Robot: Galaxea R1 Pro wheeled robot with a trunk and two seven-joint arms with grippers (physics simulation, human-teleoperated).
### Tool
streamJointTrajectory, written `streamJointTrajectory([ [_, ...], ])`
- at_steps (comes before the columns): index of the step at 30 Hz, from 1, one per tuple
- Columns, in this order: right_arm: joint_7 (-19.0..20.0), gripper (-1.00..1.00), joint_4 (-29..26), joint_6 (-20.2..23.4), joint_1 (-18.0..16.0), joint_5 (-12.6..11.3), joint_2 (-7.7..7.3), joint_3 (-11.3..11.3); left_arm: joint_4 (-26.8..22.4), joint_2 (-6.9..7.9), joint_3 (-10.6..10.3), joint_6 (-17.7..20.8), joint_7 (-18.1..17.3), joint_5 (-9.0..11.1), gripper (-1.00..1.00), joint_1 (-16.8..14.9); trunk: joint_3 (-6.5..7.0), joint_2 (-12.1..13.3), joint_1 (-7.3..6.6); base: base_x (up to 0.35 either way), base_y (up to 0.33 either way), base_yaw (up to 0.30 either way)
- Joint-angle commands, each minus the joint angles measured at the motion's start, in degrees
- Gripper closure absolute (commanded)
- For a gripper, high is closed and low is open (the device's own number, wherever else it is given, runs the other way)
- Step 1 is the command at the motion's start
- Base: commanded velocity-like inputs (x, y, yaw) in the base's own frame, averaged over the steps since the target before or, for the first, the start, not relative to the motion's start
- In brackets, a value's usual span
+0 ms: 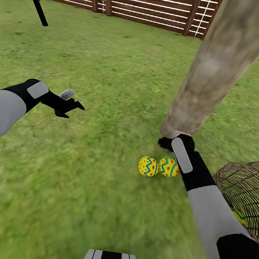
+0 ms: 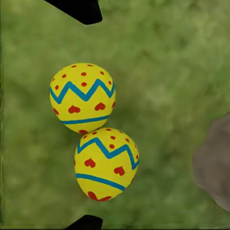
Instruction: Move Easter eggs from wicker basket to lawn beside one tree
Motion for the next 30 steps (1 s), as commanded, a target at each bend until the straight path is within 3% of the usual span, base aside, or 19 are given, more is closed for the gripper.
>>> streamJointTrajectory([
  [1, -0.52, -1.0, 6.42, 3.6, -4.18, -1.37, -0.46, 0.27, -0.04, 0.02, -0.43, 0.2, -0.04, 0.57, -1.0, -0.02, -0.05, -0.02, -0.01, 0.0, 0.0, 0.0],
  [3, 0.57, -1.0, 11.02, 10.3, -8.04, -1.74, -2.02, 1.01, -0.04, 0.02, -0.43, 0.14, -0.04, 0.57, -1.0, -0.02, -0.05, -0.02, -0.01, 0.0, 0.0, 0.0],
  [5, 2.68, -1.0, 13.13, 11.93, -9.72, -1.85, -4.22, 4.69, -0.04, 0.0, -0.43, 0.1, -0.04, 0.57, -1.0, -0.02, -0.05, -0.02, -0.01, -0.015, 0.0, 0.0],
  [6, 5.19, -1.0, 14.2, 12.07, -10.23, -1.9, -5.74, 7.26, -0.04, -0.06, -0.43, 0.1, -0.08, 0.57, -1.0, -0.02, -0.05, -0.02, -0.01, -0.152, 0.0, 0.0],
  [8, 13.9, -1.0, 14.49, 12.07, -10.65, -1.93, -9.4, 12.41, -0.04, -0.27, -0.43, 0.09, -0.12, 0.56, -1.0, -0.02, -0.05, -0.02, -0.01, -0.278, 0.0, 0.0],
  [10, 21.31, -1.0, 10.89, 12.07, -10.74, -2.05, -13.14, 18.64, -0.04, -0.31, -0.43, 0.13, -0.11, 0.57, -1.0, -0.02, -0.05, -0.02, -0.01, -0.286, 0.0, 0.0],
  [12, 25.58, -1.0, 4.56, 12.07, -10.76, -3.99, -17.34, 25.1, -0.04, -0.33, -0.43, 0.16, -0.11, 0.57, -1.0, -0.02, -0.05, -0.02, -0.01, -0.277, 0.0, 0.0],
  [13, 26.19, -1.0, 2.05, 12.07, -10.76, -5.36, -18.92, 26.49, -0.04, -0.33, -0.43, 0.17, -0.1, 0.57, -1.0, -0.02, -0.05, -0.02, -0.01, -0.283, 0.0, 0.0],
  [15, 27.14, -1.0, -7.64, 12.07, -10.77, -10.33, -24.59, 28.96, -0.04, -0.33, -0.43, 0.17, -0.05, 0.57, -1.0, -0.02, -0.05, -0.02, -0.01, -0.301, 0.0, 0.0],
  [17, 28.09, -1.0, -14.5, 12.07, -10.77, -12.79, -30.34, 32.04, -0.04, -0.48, -0.43, 0.17, -0.04, 0.57, -1.0, -0.02, -0.05, -0.02, -0.01, -0.311, 0.0, 0.0],
  [18, 29.91, -1.0, -15.47, 12.07, -10.77, -13.07, -32.69, 32.62, -0.04, -0.89, -0.43, 0.17, -0.04, 0.57, -1.0, -0.02, -0.05, -0.02, -0.01, -0.313, 0.0, 0.0],
  [19, 31.25, -1.0, -15.74, 12.07, -10.77, -13.14, -33.98, 32.76, -0.04, -1.11, -0.43, 0.17, -0.04, 0.57, -1.0, -0.02, -0.05, -0.02, -0.01, -0.318, 0.0, 0.0],
  [23, 36.9, -1.0, -16.98, 11.16, -10.77, -12.86, -43.64, 32.57, -0.04, -2.18, -0.43, 0.11, 0.04, 0.55, -1.0, -0.02, -0.05, -0.02, -0.01, -0.331, -0.062, 0.0],
  [25, 39.05, -1.0, -17.79, 10.57, -10.75, -12.22, -46.0, 32.64, -0.04, -2.68, -0.43, 0.09, -0.03, 0.55, -1.0, -0.02, -0.05, -0.02, -0.01, -0.318, -0.16, 0.0],
  [27, 39.76, -1.0, -17.24, 10.52, -10.72, -9.23, -48.01, 32.67, -0.04, -3.14, -0.43, -0.75, -0.17, 0.5, -1.0, 0.02, -0.05, -0.02, -0.01, -0.192, -0.15, 0.0],
  [28, 39.77, -1.0, -15.56, 10.52, -10.75, -8.31, -48.5, 32.59, -0.04, -3.79, -0.43, -5.1, -0.04, 0.47, -1.0, 0.28, -0.05, -0.02, -0.01, -0.046, -0.048, 0.0],
  [29, 39.79, -1.0, -12.99, 10.52, -10.75, -7.47, -48.6, 32.55, -0.04, -4.61, -0.46, -13.71, 0.01, -0.36, -1.0, 1.9, -0.05, -0.02, -0.01, -0.019, -0.02, 0.0],
  [30, 39.83, -1.0, -11.15, 10.49, -10.72, -6.44, -48.6, 32.53, -0.04, -5.92, -0.5, -23.62, 0.16, -3.67, -1.0, 3.89, -0.05, -0.02, -0.01, -0.008, -0.008, 0.0],
])
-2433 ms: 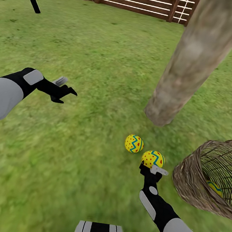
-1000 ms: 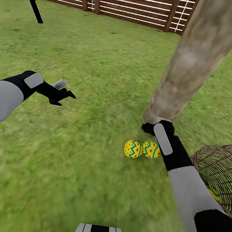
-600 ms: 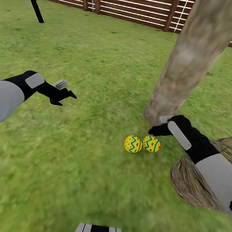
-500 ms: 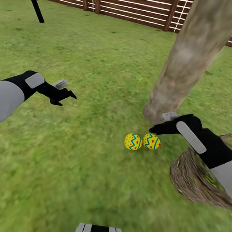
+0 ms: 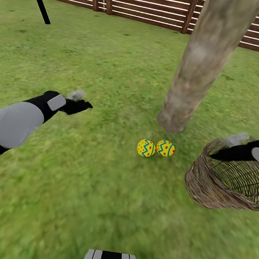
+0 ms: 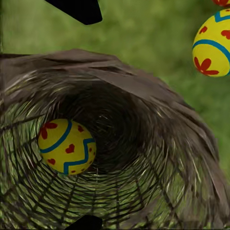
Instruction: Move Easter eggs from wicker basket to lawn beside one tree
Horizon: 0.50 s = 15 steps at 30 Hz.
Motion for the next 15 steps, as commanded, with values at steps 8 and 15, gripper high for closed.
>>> streamJointTrajectory([
  [8, -0.26, -1.0, 2.94, 0.1, -0.18, 3.15, 0.11, 0.22, -0.07, -10.82, -0.1, -36.29, 25.79, -5.32, -1.0, 12.77, -0.03, -0.03, -0.03, -0.001, -0.001, 0.0],
  [15, -2.88, -1.0, 5.41, 0.1, -0.18, 4.11, 1.08, 0.35, 0.0, -16.05, -0.08, -47.7, 39.51, -14.56, -1.0, 18.5, -0.03, -0.03, -0.03, 0.0, 0.0, 0.0],
])
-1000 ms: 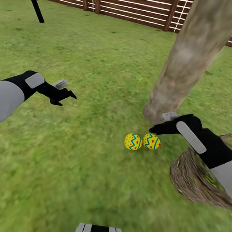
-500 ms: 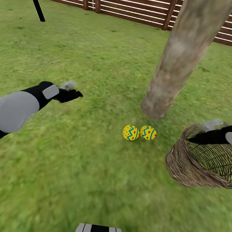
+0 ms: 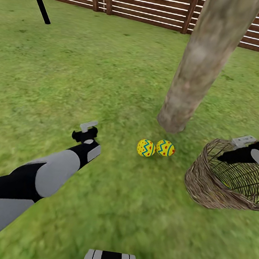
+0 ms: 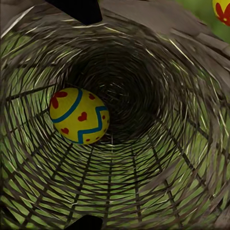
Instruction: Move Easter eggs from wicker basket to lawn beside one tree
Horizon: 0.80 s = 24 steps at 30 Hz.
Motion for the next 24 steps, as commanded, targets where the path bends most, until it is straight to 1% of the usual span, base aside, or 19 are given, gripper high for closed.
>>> streamJointTrajectory([
  [1, -0.71, -1.0, 0.22, 0.07, -0.13, -0.37, 0.05, 0.24, 0.02, -0.02, 0.45, -0.19, 0.59, -0.88, -1.0, 0.07, -0.05, -0.02, -0.01, 0.0, 0.0, 0.0],
  [5, -0.93, -1.0, 0.56, 0.12, -0.12, -0.25, 0.05, 0.36, 0.05, -0.02, 0.61, 1.0, 0.83, -1.0, -1.0, 0.51, -0.05, -0.02, -0.01, 0.0, 0.0, 0.0],
  [6, -0.94, -1.0, 0.6, 0.15, -0.09, -0.24, 0.0, 0.33, 0.03, -0.02, 0.64, 0.75, 0.87, -1.04, -1.0, 1.75, -0.05, -0.02, -0.01, 0.0, 0.0, 0.0],
  [7, -0.94, -1.0, 0.64, 0.2, -0.11, -0.24, -0.03, 0.32, 0.0, -0.02, 0.6, -0.4, 0.91, -1.18, -1.0, 3.63, -0.05, -0.02, -0.01, 0.0, 0.0, 0.0],
  [8, -0.94, -1.0, 0.67, 0.22, -0.12, -0.24, -0.01, 0.3, -0.01, -0.02, 0.53, -3.55, 0.92, -1.65, -1.0, 5.82, -0.05, -0.02, -0.01, 0.0, 0.0, 0.0],
  [9, -0.94, -1.0, 0.68, 0.23, -0.12, -0.24, 0.01, 0.26, -0.01, -0.02, 0.49, -8.44, 1.01, -3.31, -1.0, 8.36, -0.05, -0.02, -0.01, 0.0, 0.0, 0.0],
  [10, -0.95, -1.0, 0.68, 0.23, -0.12, -0.24, 0.02, 0.24, -0.02, -0.02, 0.47, -12.1, 1.31, -5.07, -1.0, 10.33, -0.05, -0.02, -0.01, 0.0, 0.0, 0.0],
  [11, -0.95, -1.0, 0.69, 0.24, -0.11, -0.24, 0.03, 0.28, -0.02, -0.02, 0.45, -17.39, 2.88, -8.25, -1.0, 13.64, -0.05, -0.02, -0.01, 0.0, 0.0, 0.0],
  [12, -0.95, -1.0, 0.69, 0.24, -0.12, -0.24, 0.03, 0.37, -0.02, -0.02, 0.45, -22.16, 6.09, -11.34, -1.0, 17.13, -0.05, -0.02, -0.01, 0.0, 0.0, 0.0],
  [13, -0.98, -1.0, 0.69, 0.24, -0.12, -0.24, -0.02, 0.47, -0.02, -0.02, 0.44, -26.73, 10.01, -14.29, -1.0, 20.65, -0.05, -0.02, -0.01, 0.0, 0.0, 0.0],
  [14, -1.0, -1.0, 0.71, 0.24, -0.11, -0.24, -0.08, 0.5, -0.02, -0.02, 0.42, -29.61, 12.37, -16.44, -1.0, 22.88, -0.05, -0.02, -0.01, 0.0, 0.0, 0.0],
  [16, -1.02, -1.0, 0.94, 0.29, -0.08, -0.24, -0.29, 0.5, -0.02, -0.02, 0.42, -34.02, 15.21, -20.65, -1.0, 26.37, -0.05, -0.02, -0.01, 0.0, 0.0, 0.0],
  [18, -1.02, -1.0, 1.28, 0.5, -0.08, -0.24, -0.63, 0.48, -0.02, -0.02, 0.44, -36.43, 16.53, -23.15, -1.0, 28.34, -0.05, -0.02, -0.01, 0.0, 0.0, 0.0],
  [21, -1.03, -1.0, 1.39, 0.68, -0.08, -0.24, -0.78, 0.61, 0.01, -0.02, 0.44, -37.23, 16.7, -23.98, -1.0, 29.39, -0.05, -0.02, -0.01, 0.0, 0.0, 0.0],
  [23, -1.03, -1.0, 1.42, 0.76, -0.05, -0.24, -0.86, 0.73, 0.05, -0.02, 0.44, -37.47, 13.13, -24.3, -1.0, 30.47, -0.05, -0.02, -0.01, 0.0, 0.0, 0.0],
  [24, -1.03, -1.0, 1.45, 0.76, -0.05, -0.24, -0.87, 0.73, 0.06, -0.02, 0.44, -37.48, 11.91, -24.31, -1.0, 30.74, -0.05, -0.02, -0.01, 0.0, 0.0, 0.0],
])
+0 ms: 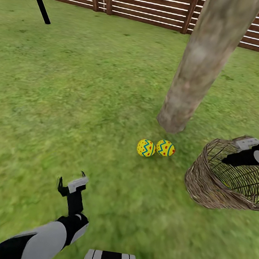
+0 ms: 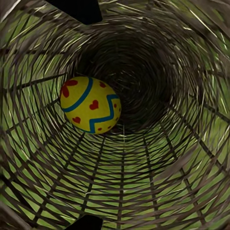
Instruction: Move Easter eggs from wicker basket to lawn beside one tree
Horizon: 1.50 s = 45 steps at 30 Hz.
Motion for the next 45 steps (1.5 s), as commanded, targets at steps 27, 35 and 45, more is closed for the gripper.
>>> streamJointTrajectory([
  [27, -0.58, -1.0, 28.69, -7.87, -0.16, 5.09, 10.89, 0.81, -0.38, -0.01, 2.27, 10.15, -11.7, -0.48, -1.0, 1.87, -0.04, -0.02, -0.01, 0.0, 0.0, 0.0],
  [35, 0.06, -1.0, 33.26, -11.91, -0.2, 7.94, 13.64, 0.65, -0.72, -0.01, 2.31, 13.23, -11.78, 0.14, -1.0, 1.87, -0.04, -0.02, -0.01, 0.0, 0.0, 0.0],
  [45, 4.56, -1.0, 33.32, -11.97, -0.17, 8.12, 13.67, 0.56, -23.19, -0.01, 1.55, 37.58, -35.39, 20.5, -1.0, 1.87, -0.04, -0.02, -0.01, 0.0, 0.0, 0.0],
])
